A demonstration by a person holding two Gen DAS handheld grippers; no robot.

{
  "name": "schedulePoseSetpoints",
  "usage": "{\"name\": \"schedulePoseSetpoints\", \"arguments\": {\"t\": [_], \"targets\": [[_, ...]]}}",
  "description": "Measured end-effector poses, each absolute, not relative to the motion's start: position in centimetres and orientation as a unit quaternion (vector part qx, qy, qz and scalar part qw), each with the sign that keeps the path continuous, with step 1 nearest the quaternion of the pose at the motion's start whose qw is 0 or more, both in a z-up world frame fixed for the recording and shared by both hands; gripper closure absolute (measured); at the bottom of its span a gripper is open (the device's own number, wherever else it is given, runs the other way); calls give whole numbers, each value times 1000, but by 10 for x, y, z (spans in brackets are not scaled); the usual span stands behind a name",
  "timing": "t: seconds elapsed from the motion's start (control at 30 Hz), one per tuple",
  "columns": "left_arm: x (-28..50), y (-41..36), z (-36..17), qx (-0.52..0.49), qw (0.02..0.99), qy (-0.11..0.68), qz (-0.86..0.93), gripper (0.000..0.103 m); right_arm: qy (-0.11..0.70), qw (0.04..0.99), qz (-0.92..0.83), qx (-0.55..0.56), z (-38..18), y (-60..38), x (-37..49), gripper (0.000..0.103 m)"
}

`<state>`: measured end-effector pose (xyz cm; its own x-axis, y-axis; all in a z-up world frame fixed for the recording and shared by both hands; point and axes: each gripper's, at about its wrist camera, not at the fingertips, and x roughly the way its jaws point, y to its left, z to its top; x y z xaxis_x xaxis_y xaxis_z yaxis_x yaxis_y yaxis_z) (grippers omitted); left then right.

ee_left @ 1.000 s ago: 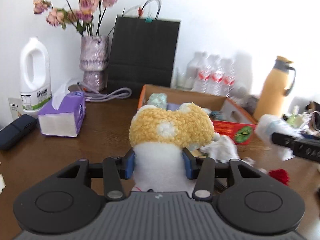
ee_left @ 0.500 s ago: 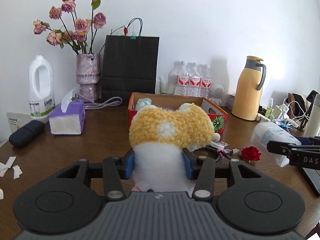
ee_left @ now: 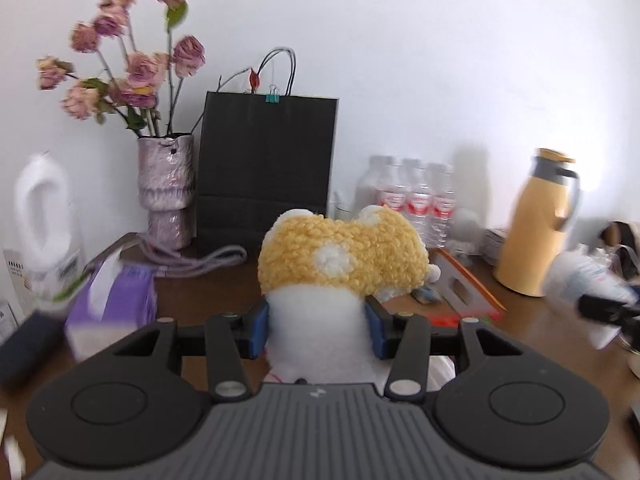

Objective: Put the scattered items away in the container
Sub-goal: 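Carry the plastic box and plush toy into the cardboard box and release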

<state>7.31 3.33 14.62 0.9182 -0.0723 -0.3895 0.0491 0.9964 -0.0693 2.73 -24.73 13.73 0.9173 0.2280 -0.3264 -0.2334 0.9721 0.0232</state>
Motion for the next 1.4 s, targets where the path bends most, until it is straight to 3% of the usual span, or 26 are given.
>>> {"name": "schedulePoseSetpoints", "arguments": {"t": [0.1,0.3,0.43,0.6,0.77,0.83,0.93,1.03,1.1,1.2,1.4], "targets": [[160,35,147,-41,960,273,-46,54,180,976,126,11,156,-253,97,40],[288,40,107,-22,919,394,-20,54,306,942,137,31,145,-246,247,40],[325,37,74,-1,899,439,-9,54,393,909,138,32,105,-216,318,40],[330,30,56,41,893,448,-10,51,437,893,108,-7,53,-180,359,40],[334,34,60,32,893,450,-14,47,465,880,100,-12,37,-165,377,40],[331,34,68,33,896,444,-14,46,465,879,105,-2,42,-168,375,31],[323,36,88,30,900,435,-13,44,455,884,104,19,59,-184,368,28],[312,40,116,27,907,420,-4,30,452,886,96,29,83,-202,359,25],[305,43,134,23,908,418,0,25,456,885,89,45,101,-216,352,16],[294,40,155,30,907,420,17,14,463,880,89,55,127,-232,339,14],[255,37,175,18,922,384,47,10,427,901,75,24,159,-245,287,10]]}}
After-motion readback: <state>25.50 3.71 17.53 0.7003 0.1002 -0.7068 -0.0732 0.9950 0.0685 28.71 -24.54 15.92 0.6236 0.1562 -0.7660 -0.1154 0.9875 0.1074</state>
